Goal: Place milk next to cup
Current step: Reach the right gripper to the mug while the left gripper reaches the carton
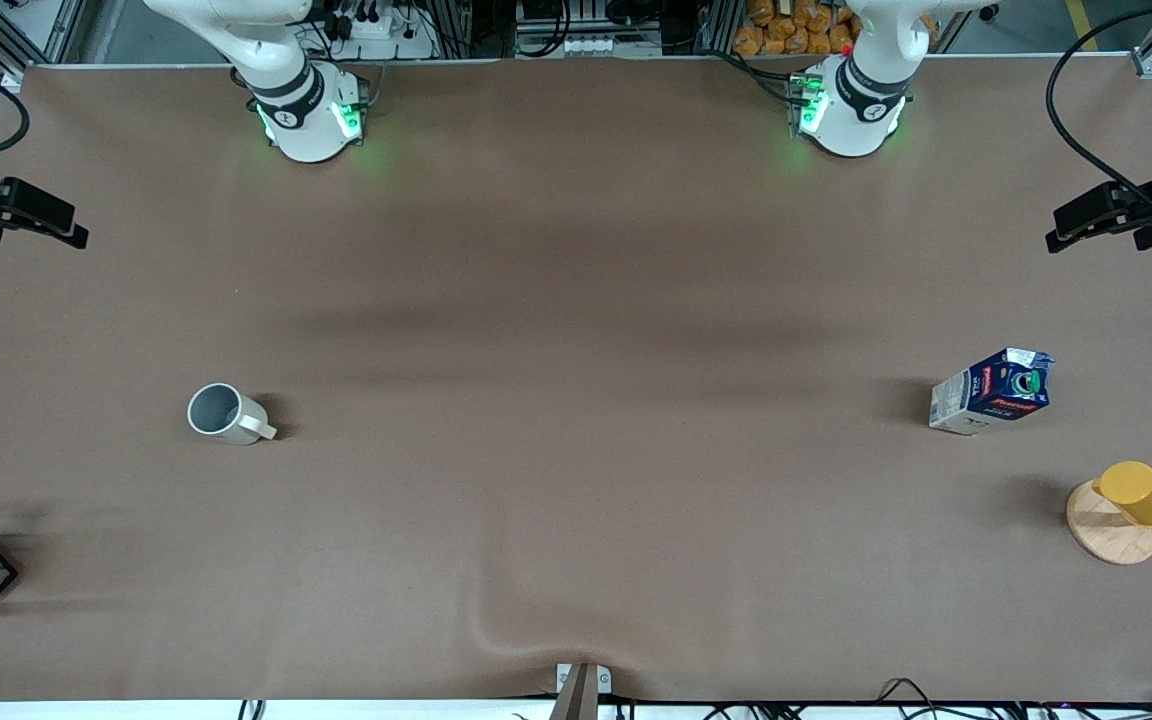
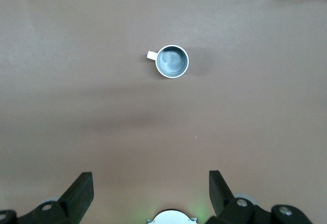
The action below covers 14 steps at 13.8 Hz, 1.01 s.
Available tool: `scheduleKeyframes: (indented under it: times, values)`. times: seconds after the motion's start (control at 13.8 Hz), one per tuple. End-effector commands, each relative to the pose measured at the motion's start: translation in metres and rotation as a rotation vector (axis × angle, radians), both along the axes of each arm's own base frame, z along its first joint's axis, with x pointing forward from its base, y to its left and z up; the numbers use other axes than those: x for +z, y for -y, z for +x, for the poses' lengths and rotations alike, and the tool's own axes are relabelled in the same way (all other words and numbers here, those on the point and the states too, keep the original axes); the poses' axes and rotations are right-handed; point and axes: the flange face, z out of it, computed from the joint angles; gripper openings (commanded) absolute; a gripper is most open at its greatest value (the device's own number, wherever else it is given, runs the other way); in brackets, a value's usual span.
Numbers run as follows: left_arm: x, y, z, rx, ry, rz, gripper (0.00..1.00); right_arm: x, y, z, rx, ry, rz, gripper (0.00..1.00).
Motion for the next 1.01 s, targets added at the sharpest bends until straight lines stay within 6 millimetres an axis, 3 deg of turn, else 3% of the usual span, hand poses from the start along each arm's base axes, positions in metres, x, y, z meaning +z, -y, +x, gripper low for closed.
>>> scheduleKeyframes:
  times: [0.0, 0.29, 0.51, 0.58, 0.79, 0.94]
  values:
    - [0.003, 0.003, 0.001, 0.006, -0.006, 0.016, 1.0, 0.005, 0.002, -0.002, 0.005, 0.004, 0.017, 1.0]
    - [-0.003, -0.003, 0.011, 0.008, -0.008, 0.057, 1.0, 0.001, 0.003, -0.001, 0.004, -0.007, 0.02, 1.0]
    - [-0.029, -0.009, 0.037, 0.014, 0.009, 0.053, 1.0, -0.017, 0.001, 0.002, 0.009, -0.036, 0.021, 1.0]
    - [-0.046, -0.008, 0.05, 0.012, 0.029, 0.045, 1.0, -0.025, -0.001, 0.006, 0.012, -0.051, 0.022, 1.0]
    - [-0.093, -0.021, 0.08, 0.028, 0.06, 0.051, 1.0, -0.071, 0.001, 0.031, 0.013, -0.111, 0.02, 1.0]
    - [-0.133, -0.042, 0.09, 0.059, 0.055, 0.047, 1.0, -0.116, 0.006, 0.055, 0.008, -0.145, 0.023, 1.0]
